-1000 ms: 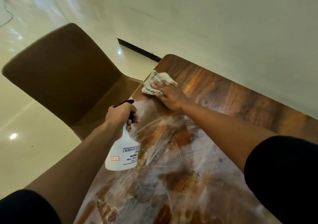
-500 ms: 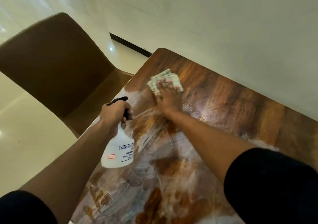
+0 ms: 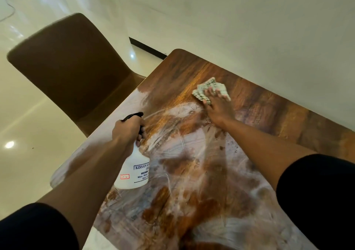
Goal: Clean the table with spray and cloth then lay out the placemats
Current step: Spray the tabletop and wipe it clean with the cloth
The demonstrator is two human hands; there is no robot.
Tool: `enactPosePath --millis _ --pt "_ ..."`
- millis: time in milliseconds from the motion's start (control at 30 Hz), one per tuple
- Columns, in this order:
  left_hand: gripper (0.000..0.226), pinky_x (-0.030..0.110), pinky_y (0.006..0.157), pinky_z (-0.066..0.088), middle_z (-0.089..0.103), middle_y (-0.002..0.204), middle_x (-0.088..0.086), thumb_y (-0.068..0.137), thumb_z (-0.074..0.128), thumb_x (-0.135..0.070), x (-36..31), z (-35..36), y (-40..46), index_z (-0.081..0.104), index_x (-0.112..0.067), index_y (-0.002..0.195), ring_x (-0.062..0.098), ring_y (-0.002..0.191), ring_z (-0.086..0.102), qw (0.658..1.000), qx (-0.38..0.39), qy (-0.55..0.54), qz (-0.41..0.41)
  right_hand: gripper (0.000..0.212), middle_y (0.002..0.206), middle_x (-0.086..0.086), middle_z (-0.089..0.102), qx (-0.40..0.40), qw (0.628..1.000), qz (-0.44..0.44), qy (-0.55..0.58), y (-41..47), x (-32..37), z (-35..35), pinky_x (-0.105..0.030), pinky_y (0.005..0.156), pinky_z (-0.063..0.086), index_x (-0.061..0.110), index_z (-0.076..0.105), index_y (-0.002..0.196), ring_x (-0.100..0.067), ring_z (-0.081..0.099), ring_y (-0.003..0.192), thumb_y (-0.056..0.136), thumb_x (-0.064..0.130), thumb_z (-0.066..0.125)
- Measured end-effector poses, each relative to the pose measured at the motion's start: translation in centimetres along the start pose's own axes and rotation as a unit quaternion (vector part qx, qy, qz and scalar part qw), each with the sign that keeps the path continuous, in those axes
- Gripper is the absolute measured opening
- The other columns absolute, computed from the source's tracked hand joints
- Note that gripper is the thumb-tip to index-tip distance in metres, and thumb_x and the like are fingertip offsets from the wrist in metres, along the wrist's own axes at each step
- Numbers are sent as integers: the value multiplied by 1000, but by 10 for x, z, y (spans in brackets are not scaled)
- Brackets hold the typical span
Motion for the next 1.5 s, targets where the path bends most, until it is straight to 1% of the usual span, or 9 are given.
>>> enactPosePath --millis 133,333,400,533,700,900,1133,1300,1500 --pt "14 28 45 37 68 74 17 93 63 -8 7 3 -23 76 -7 99 11 42 47 1000 -3 -4 -19 57 173 3 6 -4 996 94 4 -10 -14 -6 -45 129 7 27 18 164 -22 4 159 111 43 31" --pt "17 27 45 36 65 63 11 94 64 -9 29 -17 -41 66 -19 80 17 50 49 999 -19 -13 -23 60 173 3 4 26 998 54 9 -14 73 18 -50 127 13 29 15 164 -27 7 159 109 48 31" --pt "14 27 44 35 57 64 6 94 63 -10 38 -25 -45 68 -23 96 15 50 46 999 -28 -21 -30 61 173 2 6 50 999 -12 -16 -27 121 38 -53 122 19 32 12 164 -29 12 157 108 52 28" --pt "58 26 46 32 55 68 4 100 56 -8 57 -46 -48 54 -31 153 12 50 49 999 -23 -14 -27 62 173 2 4 121 967 -218 -59 -75 195 77 -45 125 8 29 13 165 -23 2 159 109 51 30" --pt "60 26 44 35 67 76 10 101 58 -7 64 -57 -50 50 -24 158 14 54 57 1000 -15 -18 -21 61 171 12 3 132 930 -339 -54 -92 159 75 -35 125 -4 34 12 164 -12 -4 158 107 54 22" --pt "42 24 39 35 71 72 16 101 58 -7 64 -60 -48 63 -4 142 9 39 46 999 6 -1 -45 74 171 8 16 33 989 -145 -6 -57 79 33 -45 124 17 33 22 163 -19 12 158 98 67 10" --pt "48 23 36 37 72 85 21 102 57 -9 61 -72 -38 56 5 148 6 35 46 999 28 5 -39 61 173 1 4 -26 996 68 -47 -45 73 39 -48 127 5 26 13 164 -26 2 159 109 43 33" --pt "18 26 42 35 73 81 21 99 59 -12 57 -83 -34 71 -1 91 11 43 47 998 25 1 -63 64 173 0 1 31 996 -66 -54 -60 175 71 -49 127 9 27 5 165 -25 2 159 109 48 29" --pt "26 27 52 31 66 59 10 88 60 -4 51 -102 -31 64 -23 71 30 77 57 997 -35 -52 -35 59 172 3 3 110 934 -332 -77 -82 253 112 -42 127 -1 27 14 164 -20 -2 159 110 37 36"
Point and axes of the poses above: each hand's wrist, its own y-axis towards the middle knuckle, its own z-axis out of the palm, x = y × z, the point moved 3 cm from there along y, towards the middle knuckle
